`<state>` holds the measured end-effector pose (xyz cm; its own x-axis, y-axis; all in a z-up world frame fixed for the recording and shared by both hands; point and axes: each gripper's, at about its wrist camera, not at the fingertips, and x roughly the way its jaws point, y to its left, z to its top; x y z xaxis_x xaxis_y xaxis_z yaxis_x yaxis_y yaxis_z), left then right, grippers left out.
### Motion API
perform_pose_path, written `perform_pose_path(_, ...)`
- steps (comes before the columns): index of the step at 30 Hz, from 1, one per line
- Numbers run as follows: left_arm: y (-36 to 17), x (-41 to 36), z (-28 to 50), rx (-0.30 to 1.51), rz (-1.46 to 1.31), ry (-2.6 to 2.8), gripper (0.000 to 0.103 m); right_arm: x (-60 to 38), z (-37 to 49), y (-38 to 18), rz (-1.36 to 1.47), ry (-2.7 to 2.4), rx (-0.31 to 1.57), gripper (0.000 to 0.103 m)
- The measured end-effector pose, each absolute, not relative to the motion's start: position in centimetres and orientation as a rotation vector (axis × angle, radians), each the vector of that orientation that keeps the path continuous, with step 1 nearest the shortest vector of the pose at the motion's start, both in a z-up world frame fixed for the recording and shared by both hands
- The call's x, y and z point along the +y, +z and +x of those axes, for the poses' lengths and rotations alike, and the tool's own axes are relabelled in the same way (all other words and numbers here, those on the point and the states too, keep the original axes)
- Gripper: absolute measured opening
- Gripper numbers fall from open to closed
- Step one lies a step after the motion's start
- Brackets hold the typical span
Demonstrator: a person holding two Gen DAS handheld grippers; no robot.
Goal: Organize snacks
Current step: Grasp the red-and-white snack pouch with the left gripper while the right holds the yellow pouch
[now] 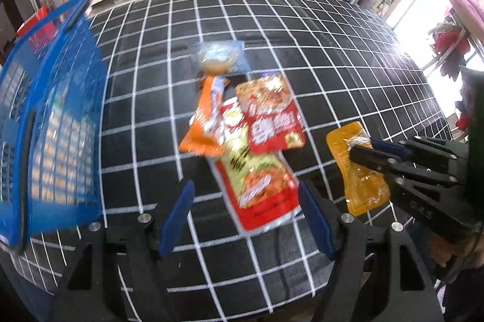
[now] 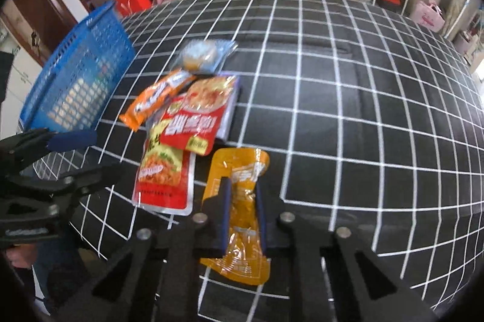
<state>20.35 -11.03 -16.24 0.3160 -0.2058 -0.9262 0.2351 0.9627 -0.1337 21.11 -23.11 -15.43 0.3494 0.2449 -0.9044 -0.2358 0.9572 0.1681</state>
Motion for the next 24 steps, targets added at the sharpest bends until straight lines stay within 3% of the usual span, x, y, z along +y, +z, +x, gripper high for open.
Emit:
perform_pose_path(11,-18.5,-16.1,25.3,1.265,0.133,-0.304,0.069,-26.6,23.0,-15.7,0.097,0.259,1.165,0.019)
perform_pose_path(24,-22.0,-16.3,29.4,1.311,0.090,-0.265,0.069,-27.2,23.9,-15.7,0.141,0.291,1.142,0.019)
